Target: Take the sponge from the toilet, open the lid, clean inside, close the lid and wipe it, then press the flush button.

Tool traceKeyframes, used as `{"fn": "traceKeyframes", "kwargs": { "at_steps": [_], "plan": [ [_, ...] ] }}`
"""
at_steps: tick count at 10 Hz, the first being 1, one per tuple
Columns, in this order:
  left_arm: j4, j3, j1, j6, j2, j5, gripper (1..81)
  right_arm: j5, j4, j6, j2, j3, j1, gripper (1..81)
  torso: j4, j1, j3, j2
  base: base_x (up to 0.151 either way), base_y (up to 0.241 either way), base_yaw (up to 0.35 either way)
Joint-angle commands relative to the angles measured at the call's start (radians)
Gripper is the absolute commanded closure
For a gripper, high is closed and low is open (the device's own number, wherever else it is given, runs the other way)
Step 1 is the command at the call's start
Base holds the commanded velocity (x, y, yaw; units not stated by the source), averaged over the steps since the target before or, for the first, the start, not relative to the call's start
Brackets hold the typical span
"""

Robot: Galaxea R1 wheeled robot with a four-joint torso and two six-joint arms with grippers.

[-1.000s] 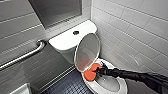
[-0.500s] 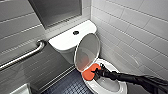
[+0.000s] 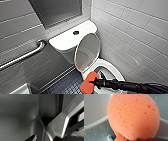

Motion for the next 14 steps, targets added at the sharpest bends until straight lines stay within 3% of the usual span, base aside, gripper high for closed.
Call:
{"fn": "traceKeyframes", "kwargs": {
  "at_steps": [1, 4, 6, 14],
  "plan": [
    [0.001, 0.029, 0.017, 0.006, -0.009, 0.076, 1.0, -0.072, -0.022, 0.006, -0.083, 0.092, 0.048, 81.1, 0.0, 0.0, 0.0, 0.0, 0.0, 0.0, 0.0],
    [0.002, 0.043, 0.017, 0.006, -0.021, 0.076, 1.0, -0.071, -0.026, 0.004, -0.16, 0.141, -0.017, 81.1, 0.0, 0.0, 0.0, 0.0, 0.0, 0.0, 0.0],
    [0.002, 0.043, 0.017, 0.006, -0.016, 0.076, 1.0, -0.05, -0.034, 0.004, -0.291, 0.247, -0.058, 81.1, 0.0, 0.0, 0.0, 0.0, 0.0, 0.0, 0.0],
    [0.005, 0.043, 0.015, 0.012, -0.021, 0.067, 1.0, 0.105, -0.074, 0.004, -0.65, 0.433, -0.317, 81.1, 0.0, 0.0, 0.0, 0.0, 0.0, 0.0, 0.0]
  ]
}}
